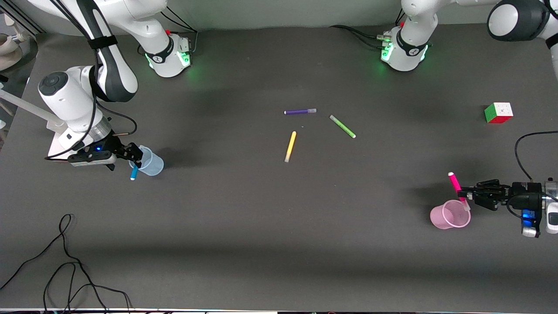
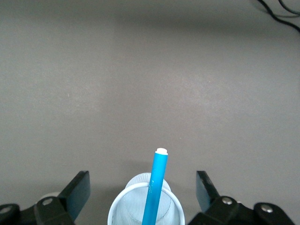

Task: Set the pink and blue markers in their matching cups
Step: 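Release the blue marker into the cup while the left gripper lowers the pink marker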

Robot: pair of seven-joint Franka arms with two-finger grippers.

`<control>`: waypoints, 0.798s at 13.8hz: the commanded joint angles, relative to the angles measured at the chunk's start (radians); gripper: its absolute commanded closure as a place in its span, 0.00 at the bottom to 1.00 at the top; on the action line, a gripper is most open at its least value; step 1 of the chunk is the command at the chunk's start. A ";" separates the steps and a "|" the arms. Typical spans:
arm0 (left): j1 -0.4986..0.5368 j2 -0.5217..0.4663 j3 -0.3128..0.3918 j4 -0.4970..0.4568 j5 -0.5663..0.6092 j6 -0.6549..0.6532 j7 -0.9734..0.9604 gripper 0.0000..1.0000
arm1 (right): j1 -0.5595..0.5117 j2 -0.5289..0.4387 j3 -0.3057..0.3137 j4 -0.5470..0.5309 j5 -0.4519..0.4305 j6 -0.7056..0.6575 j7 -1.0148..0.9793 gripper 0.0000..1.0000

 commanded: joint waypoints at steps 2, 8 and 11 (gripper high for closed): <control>0.014 0.073 -0.010 0.035 -0.061 0.002 0.078 1.00 | 0.007 -0.005 0.001 0.087 -0.002 -0.140 0.023 0.00; 0.055 0.136 -0.012 0.038 -0.111 0.022 0.189 1.00 | 0.009 -0.022 0.006 0.449 -0.002 -0.719 0.025 0.00; 0.066 0.148 -0.012 0.038 -0.134 0.022 0.210 1.00 | 0.009 -0.045 0.046 0.600 -0.007 -0.931 0.069 0.00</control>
